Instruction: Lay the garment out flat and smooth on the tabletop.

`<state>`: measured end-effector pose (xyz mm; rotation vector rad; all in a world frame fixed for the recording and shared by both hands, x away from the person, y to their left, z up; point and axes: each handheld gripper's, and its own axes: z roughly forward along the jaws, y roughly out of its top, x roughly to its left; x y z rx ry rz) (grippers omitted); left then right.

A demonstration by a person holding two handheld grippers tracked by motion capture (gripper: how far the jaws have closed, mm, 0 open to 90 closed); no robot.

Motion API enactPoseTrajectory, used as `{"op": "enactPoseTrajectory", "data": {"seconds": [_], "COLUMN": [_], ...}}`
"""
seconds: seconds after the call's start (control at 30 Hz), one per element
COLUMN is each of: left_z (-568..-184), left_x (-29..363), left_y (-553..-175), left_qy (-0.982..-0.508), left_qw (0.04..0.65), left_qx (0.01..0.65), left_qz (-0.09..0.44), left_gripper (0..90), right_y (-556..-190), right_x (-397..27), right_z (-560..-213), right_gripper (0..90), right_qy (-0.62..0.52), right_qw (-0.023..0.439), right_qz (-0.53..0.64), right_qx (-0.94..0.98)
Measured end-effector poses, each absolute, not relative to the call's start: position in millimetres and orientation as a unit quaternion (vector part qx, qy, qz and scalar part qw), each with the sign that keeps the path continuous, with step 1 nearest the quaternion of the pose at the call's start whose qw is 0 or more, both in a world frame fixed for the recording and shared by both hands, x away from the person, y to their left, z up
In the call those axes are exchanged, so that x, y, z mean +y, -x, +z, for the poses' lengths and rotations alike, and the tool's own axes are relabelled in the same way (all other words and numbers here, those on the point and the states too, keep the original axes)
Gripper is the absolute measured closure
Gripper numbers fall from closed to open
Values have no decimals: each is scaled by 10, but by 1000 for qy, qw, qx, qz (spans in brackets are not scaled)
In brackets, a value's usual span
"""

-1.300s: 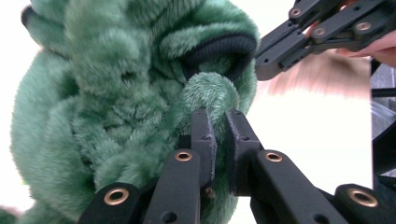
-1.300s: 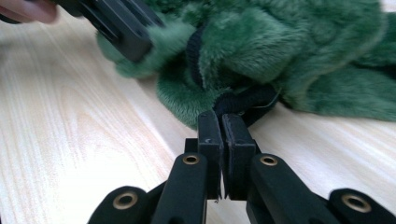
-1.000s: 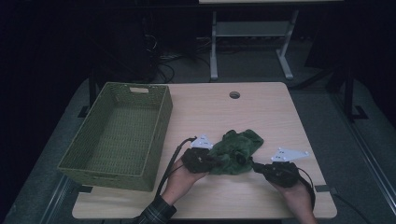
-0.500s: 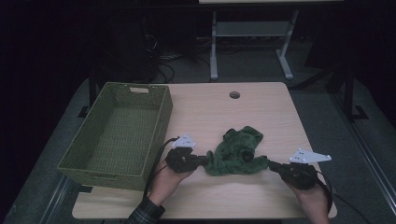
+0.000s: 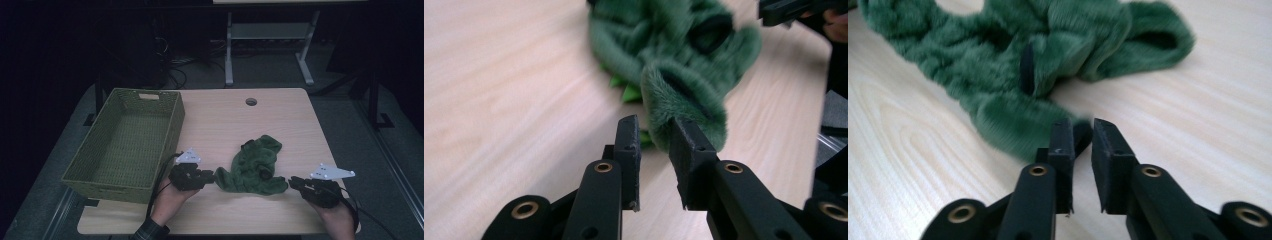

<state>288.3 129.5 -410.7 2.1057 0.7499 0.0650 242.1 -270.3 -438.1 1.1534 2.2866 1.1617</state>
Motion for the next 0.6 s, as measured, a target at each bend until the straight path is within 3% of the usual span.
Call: {"op": "enactPoseTrajectory", "data": {"seconds": [0.27,0.43,0.6], "left_z": [-4003,-4196,-4474], "left_x": [1168,1074,1008], "left_y": [-2806,-2869,-2976], "left_qy": [-848,-853,-871], "left_qw": [452,442,398], "left_qx": [275,277,287], "left_qz": [22,-3,-4], "left_gripper": [803,872,882], "right_y": [-2452,-2503,-2532], "right_x": [-2590,-2496,-2421], "right_z": [-4359,-4415,-4504], "right_gripper": [841,865,866], "right_qy": [-387,-379,-372], "right_qw": [152,136,112], "right_qz": [413,406,397], "right_qx": [810,821,832]}}
